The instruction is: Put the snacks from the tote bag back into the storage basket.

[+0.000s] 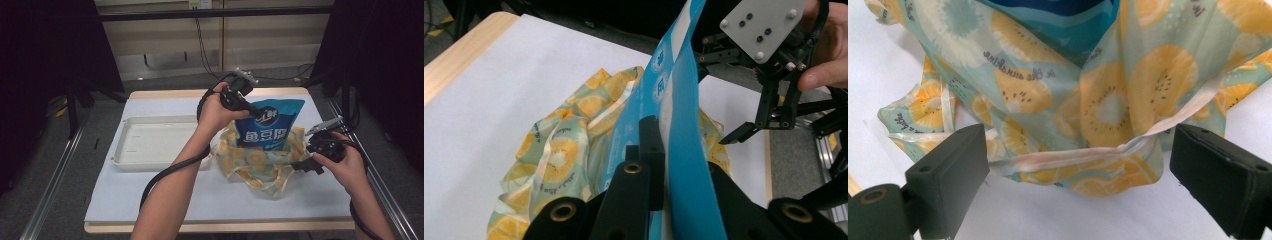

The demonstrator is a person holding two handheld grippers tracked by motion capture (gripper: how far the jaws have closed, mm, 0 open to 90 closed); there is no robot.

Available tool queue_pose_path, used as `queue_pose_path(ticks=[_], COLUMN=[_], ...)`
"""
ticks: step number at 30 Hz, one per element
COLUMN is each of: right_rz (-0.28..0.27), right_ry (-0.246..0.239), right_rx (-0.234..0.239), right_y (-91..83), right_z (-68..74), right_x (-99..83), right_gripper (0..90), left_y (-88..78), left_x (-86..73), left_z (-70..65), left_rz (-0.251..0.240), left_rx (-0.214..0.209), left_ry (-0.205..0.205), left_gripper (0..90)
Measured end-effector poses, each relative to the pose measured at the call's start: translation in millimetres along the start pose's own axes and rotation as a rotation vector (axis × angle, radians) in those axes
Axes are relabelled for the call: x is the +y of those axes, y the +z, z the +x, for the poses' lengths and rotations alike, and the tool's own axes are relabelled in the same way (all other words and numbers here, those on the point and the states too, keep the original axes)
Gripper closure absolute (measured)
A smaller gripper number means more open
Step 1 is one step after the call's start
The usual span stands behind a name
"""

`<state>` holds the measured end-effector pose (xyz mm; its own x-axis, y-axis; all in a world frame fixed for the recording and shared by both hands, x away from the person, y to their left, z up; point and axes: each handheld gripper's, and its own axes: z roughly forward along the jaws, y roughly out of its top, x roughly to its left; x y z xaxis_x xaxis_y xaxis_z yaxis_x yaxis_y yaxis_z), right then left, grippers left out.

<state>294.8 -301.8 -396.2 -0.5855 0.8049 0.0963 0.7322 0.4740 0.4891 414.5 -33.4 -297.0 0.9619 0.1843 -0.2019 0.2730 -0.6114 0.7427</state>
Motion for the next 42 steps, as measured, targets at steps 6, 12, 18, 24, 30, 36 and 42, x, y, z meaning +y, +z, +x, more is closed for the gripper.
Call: queue_pose_path(ticks=[6, 12, 18, 24, 30, 36, 42], right_rz=[-0.011, -0.005, -0.007, -0.013, -0.017, -0.016, -0.02], right_ry=[-0.012, -0.009, -0.016, -0.008, -0.021, -0.021, -0.031], right_rx=[-0.003, 0.001, 0.005, 0.004, -0.004, 0.008, 0.01], right_y=[-1.8, 0.3, 0.3, -0.2, 1.2, 0.9, 0.7], right_z=[-0.9, 1.9, 3.2, 1.8, 2.3, 2.4, 3.7], right_x=[0.3, 1.6, 2.5, 2.1, 3.3, 3.3, 4.6], right_gripper=[8.2, 8.2, 8.1, 8.2, 8.2, 8.2, 8.2], left_y=[-10.3, -24.6, -39.0, -51.7, -63.2, -73.8, -86.9], left_x=[9.1, 24.5, 35.7, 48.4, 62.5, 69.9, 74.4], left_z=[-2.9, -6.1, -6.0, -8.3, -10.2, -10.7, -11.7], left_rz=[-0.039, -0.039, -0.049, -0.052, -0.023, -0.024, -0.024], left_rx=[-0.008, -0.004, -0.015, -0.029, -0.044, -0.043, -0.038], left_ry=[0.01, 0.023, 0.015, 0.011, 0.003, -0.001, -0.003], left_gripper=[90.0, 90.0, 90.0, 90.0, 90.0, 90.0, 90.0])
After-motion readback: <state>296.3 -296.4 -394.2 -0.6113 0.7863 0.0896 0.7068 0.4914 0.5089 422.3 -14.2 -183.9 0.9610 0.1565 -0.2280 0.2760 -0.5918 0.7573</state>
